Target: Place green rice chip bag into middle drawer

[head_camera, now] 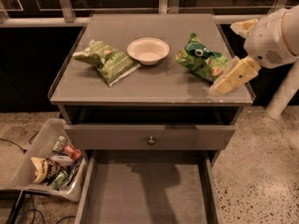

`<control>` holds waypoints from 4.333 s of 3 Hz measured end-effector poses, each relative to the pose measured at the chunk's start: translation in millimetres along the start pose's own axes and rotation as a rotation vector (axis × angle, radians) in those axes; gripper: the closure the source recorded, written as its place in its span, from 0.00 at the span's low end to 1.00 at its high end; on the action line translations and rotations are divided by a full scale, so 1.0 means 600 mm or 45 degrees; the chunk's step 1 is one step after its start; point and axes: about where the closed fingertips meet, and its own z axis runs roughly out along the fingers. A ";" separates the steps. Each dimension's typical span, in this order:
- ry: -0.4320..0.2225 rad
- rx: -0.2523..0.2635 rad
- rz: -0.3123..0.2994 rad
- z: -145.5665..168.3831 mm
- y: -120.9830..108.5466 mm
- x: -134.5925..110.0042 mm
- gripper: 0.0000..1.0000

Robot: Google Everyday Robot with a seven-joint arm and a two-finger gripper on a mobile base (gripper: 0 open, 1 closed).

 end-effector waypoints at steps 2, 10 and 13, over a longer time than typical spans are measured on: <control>0.017 0.171 -0.062 0.075 -0.051 0.003 0.00; 0.026 0.021 0.122 0.229 -0.158 0.097 0.42; 0.027 0.019 0.119 0.230 -0.159 0.096 1.00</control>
Offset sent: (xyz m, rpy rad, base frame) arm 0.0792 0.0050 -0.0328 -0.0699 -0.1790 -0.0910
